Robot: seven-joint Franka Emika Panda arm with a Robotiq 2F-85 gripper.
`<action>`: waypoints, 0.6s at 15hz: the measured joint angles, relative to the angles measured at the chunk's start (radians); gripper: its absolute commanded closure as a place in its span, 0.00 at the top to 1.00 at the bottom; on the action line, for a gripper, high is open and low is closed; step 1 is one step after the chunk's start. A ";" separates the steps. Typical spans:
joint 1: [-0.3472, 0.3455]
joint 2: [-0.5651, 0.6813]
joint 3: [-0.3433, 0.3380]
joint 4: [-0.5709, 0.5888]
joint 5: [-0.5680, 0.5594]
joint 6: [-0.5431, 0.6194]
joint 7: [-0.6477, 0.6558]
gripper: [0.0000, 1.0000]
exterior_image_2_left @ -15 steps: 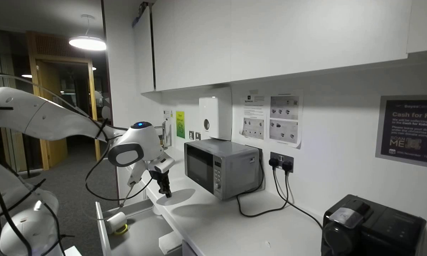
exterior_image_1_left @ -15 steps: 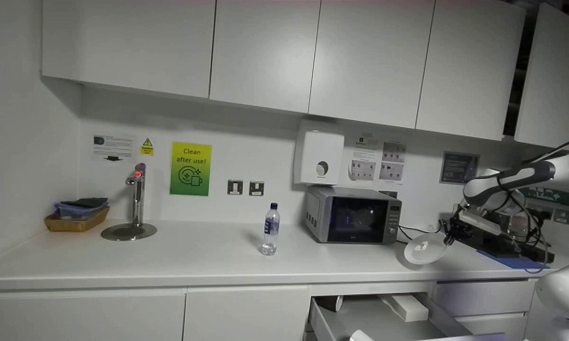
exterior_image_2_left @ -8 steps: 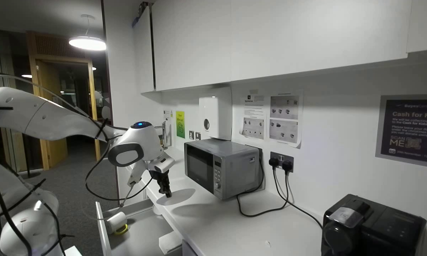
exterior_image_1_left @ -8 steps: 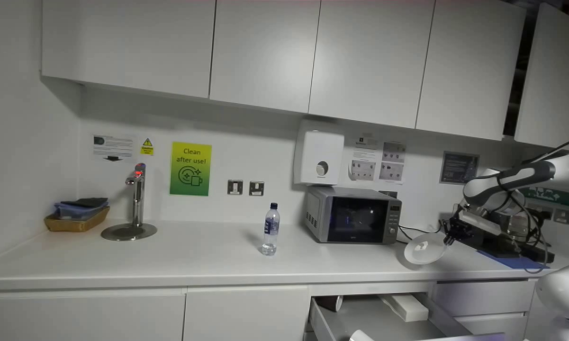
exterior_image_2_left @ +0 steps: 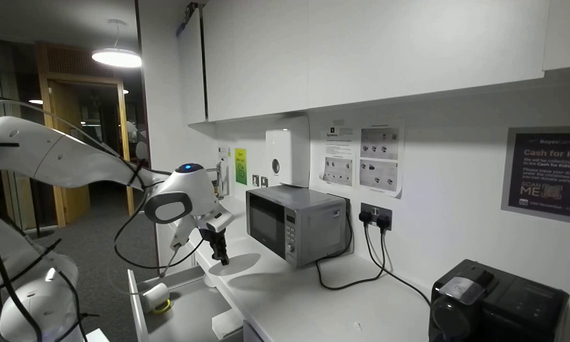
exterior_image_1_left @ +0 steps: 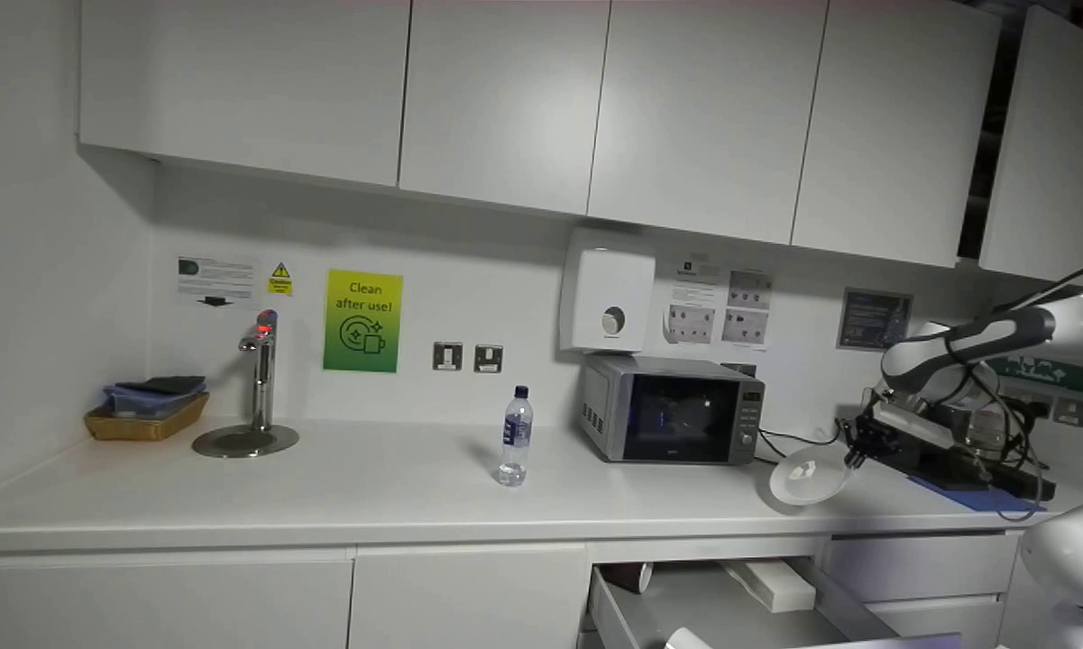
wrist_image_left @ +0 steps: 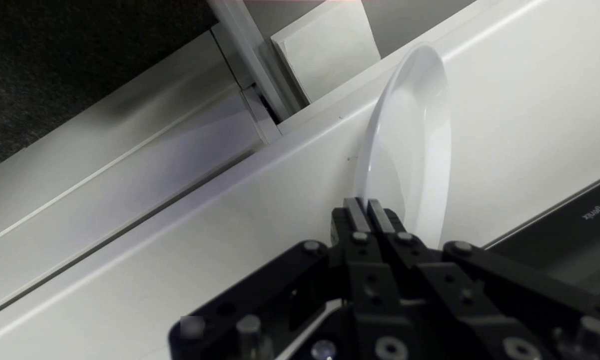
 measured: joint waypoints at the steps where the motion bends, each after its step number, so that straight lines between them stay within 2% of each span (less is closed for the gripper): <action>1: -0.002 0.003 -0.002 0.001 0.000 0.001 0.001 0.01; 9: -0.046 0.028 -0.042 0.023 0.000 0.054 0.036 0.01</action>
